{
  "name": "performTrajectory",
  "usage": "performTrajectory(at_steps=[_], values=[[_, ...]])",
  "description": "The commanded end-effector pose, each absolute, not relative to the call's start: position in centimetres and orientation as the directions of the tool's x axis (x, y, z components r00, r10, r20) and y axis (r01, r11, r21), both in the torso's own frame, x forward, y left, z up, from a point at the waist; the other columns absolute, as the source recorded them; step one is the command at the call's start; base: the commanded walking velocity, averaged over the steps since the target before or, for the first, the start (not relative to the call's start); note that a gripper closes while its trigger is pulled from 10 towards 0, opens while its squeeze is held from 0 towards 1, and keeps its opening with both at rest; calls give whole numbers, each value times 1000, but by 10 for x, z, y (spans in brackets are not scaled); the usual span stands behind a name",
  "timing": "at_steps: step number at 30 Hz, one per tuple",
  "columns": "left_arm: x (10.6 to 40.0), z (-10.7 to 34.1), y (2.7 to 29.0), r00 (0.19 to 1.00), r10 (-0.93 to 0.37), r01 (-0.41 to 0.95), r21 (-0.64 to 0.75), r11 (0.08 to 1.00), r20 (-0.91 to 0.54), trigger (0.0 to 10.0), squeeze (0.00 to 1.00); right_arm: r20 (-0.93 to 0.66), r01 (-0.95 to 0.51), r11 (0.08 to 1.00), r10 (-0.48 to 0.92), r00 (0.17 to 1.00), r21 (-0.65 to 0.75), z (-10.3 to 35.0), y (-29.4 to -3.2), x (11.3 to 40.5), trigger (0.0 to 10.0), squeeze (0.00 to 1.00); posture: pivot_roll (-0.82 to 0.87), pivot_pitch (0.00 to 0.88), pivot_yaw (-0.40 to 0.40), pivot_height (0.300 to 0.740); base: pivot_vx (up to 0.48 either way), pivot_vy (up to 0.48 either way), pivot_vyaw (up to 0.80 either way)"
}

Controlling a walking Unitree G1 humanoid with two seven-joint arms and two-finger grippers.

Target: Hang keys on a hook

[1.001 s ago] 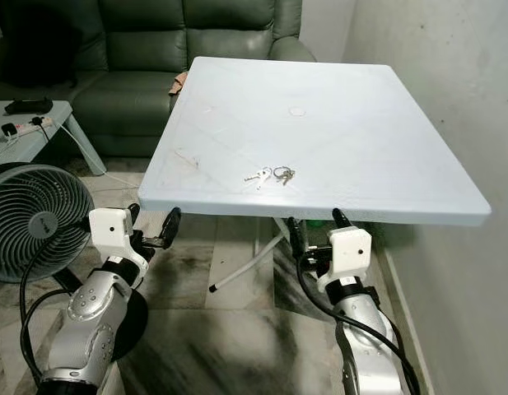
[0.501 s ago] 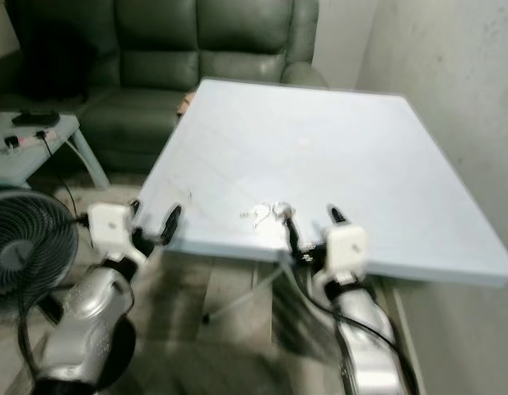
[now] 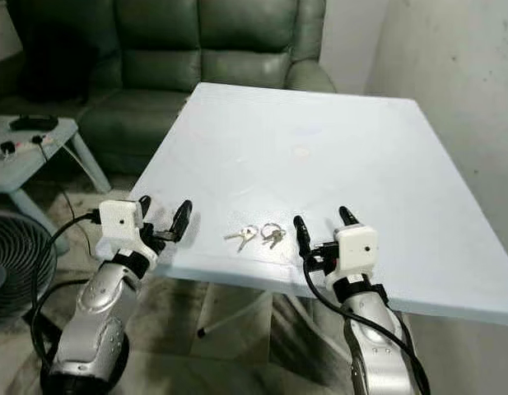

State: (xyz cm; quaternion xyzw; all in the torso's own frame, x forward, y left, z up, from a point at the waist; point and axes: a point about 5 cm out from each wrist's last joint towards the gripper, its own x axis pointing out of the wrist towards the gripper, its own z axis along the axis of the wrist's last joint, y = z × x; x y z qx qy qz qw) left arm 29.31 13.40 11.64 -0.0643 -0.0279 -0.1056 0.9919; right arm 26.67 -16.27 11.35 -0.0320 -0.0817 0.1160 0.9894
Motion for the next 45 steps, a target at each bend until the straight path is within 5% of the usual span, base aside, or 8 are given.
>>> performTrajectory(at_steps=[1,19,33,45], values=[[293,115,136,978,-197,204,-113,973,63,10000,0,150,-224,971,234,961,-85,114,-165,268,10000,0,-38,0,8,732,0,0,0],[270,103,117,953,-301,303,-53,952,46,10000,0,33,-341,916,355,934,-210,120,-178,293,10000,0,-19,15,-21,732,0,0,0],[255,108,100,931,-361,363,-26,931,57,10000,0,-11,-580,785,593,805,-219,134,-157,321,10000,0,16,61,-38,732,0,0,0],[249,112,98,923,-382,383,-15,923,50,10000,0,-64,-651,740,651,756,-167,130,-143,332,10000,0,22,101,-37,732,0,0,0]])
